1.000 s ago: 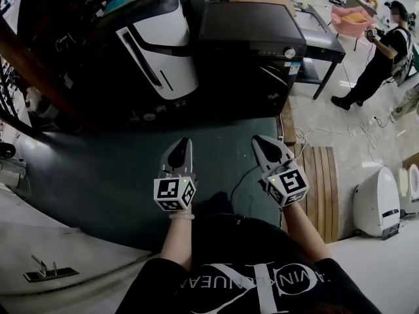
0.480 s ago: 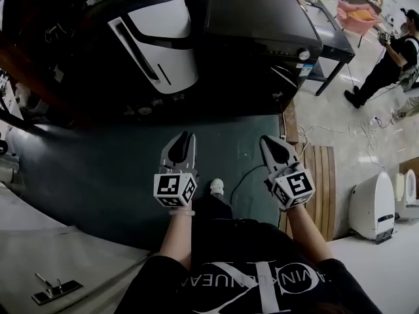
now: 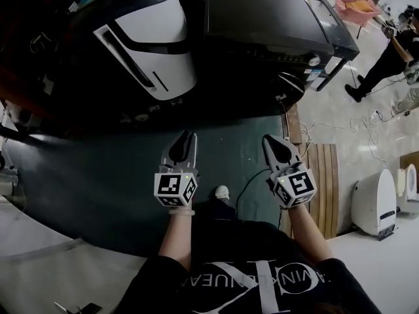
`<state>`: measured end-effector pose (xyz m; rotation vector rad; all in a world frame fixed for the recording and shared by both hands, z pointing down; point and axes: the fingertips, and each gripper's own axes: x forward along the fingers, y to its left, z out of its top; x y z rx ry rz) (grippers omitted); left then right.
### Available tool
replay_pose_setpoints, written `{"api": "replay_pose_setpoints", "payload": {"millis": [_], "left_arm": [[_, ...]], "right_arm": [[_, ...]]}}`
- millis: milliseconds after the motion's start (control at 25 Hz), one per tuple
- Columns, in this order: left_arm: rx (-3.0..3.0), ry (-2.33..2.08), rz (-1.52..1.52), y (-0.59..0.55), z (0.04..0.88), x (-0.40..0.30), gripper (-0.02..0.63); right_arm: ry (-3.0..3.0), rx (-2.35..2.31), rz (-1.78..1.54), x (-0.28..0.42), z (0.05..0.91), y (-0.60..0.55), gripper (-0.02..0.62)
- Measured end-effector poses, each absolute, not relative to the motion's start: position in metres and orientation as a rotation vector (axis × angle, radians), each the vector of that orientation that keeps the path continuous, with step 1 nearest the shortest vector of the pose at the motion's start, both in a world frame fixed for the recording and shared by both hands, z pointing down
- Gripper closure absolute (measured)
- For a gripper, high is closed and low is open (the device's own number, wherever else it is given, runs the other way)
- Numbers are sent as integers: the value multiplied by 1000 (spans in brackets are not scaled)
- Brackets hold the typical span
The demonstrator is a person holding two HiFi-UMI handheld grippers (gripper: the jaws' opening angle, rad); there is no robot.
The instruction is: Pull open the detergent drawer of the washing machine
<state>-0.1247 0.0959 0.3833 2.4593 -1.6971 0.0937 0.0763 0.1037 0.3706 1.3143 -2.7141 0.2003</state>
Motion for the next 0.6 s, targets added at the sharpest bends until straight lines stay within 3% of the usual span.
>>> {"api": "replay_pose_setpoints", "payload": {"millis": [600], "left_arm": [[2545, -1549, 109, 19, 395, -138, 548]], "right_arm": [[-2686, 1399, 206, 44, 381, 35, 581]]}}
